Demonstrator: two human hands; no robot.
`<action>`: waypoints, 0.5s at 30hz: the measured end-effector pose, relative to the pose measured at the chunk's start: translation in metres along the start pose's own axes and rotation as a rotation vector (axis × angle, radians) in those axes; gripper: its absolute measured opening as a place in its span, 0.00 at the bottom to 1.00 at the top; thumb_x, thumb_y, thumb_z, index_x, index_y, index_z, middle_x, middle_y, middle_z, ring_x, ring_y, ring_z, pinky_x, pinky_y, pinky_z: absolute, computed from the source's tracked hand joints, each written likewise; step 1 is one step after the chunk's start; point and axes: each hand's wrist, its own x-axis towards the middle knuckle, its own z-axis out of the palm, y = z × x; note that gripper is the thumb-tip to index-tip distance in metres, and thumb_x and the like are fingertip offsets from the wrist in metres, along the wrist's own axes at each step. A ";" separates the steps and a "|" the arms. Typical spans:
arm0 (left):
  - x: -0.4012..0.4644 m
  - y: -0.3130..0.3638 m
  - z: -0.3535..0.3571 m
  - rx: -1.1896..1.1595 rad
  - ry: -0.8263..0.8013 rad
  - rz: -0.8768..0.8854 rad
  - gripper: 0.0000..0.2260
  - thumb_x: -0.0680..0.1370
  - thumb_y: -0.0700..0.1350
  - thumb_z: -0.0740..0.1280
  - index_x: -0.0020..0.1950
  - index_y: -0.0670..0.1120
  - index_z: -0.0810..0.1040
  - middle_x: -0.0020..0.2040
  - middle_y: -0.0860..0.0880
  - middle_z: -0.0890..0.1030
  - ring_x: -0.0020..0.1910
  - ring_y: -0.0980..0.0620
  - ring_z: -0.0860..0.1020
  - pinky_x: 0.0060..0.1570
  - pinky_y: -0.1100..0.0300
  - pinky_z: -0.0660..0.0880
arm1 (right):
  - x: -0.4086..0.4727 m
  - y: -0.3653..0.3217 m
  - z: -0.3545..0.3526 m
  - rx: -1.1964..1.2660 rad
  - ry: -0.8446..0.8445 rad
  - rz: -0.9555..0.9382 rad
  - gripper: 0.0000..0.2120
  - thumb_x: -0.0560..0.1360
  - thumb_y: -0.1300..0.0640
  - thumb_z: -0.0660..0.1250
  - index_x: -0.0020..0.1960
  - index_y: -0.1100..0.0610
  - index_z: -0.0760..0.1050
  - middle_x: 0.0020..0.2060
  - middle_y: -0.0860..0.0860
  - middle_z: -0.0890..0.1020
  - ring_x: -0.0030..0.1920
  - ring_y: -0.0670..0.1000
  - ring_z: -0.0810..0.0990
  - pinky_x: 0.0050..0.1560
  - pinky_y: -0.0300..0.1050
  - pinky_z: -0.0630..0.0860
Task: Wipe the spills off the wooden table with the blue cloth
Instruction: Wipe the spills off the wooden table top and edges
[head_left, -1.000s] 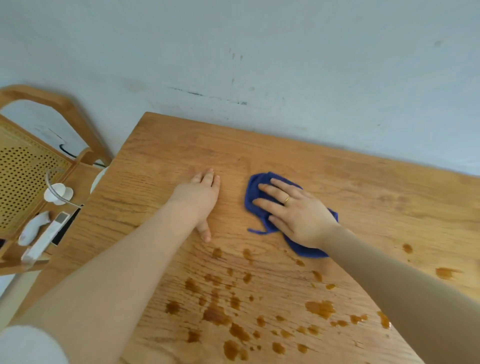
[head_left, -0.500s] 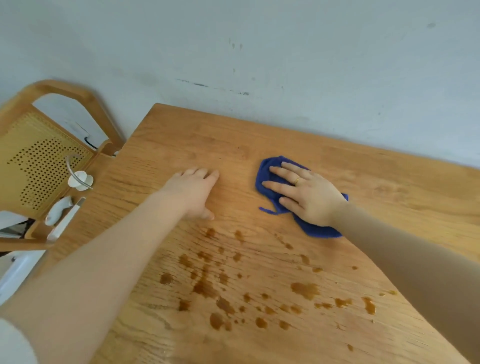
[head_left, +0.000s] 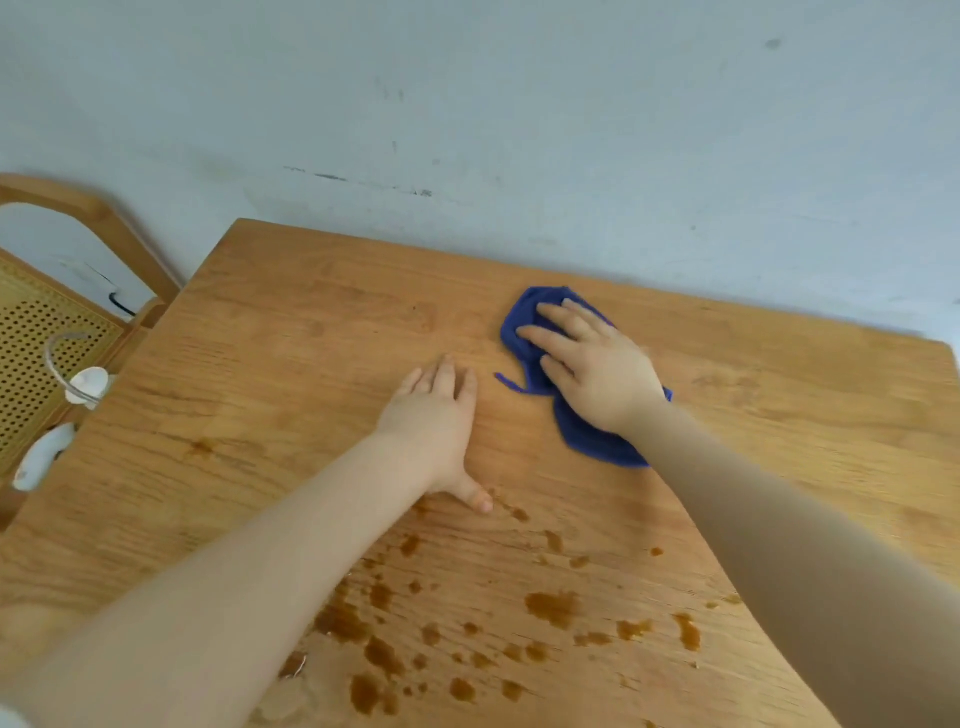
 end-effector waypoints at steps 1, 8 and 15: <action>0.000 0.002 0.001 0.000 0.000 -0.008 0.61 0.61 0.69 0.71 0.76 0.42 0.37 0.76 0.38 0.39 0.76 0.44 0.43 0.74 0.53 0.42 | -0.019 -0.008 0.001 -0.021 0.004 -0.066 0.20 0.77 0.49 0.51 0.66 0.49 0.71 0.70 0.52 0.68 0.71 0.56 0.63 0.65 0.54 0.66; 0.000 0.003 -0.002 -0.109 -0.017 -0.037 0.61 0.60 0.65 0.74 0.76 0.44 0.36 0.76 0.41 0.36 0.76 0.44 0.41 0.75 0.52 0.47 | -0.041 0.004 -0.001 -0.042 -0.067 -0.209 0.20 0.77 0.49 0.52 0.65 0.51 0.73 0.67 0.53 0.71 0.69 0.58 0.66 0.63 0.54 0.68; 0.006 0.005 0.000 -0.143 -0.049 -0.050 0.62 0.61 0.62 0.75 0.75 0.44 0.34 0.75 0.41 0.33 0.76 0.44 0.39 0.74 0.51 0.46 | 0.017 0.027 -0.006 -0.076 0.021 0.182 0.19 0.80 0.52 0.52 0.70 0.47 0.65 0.73 0.49 0.63 0.74 0.53 0.55 0.67 0.55 0.63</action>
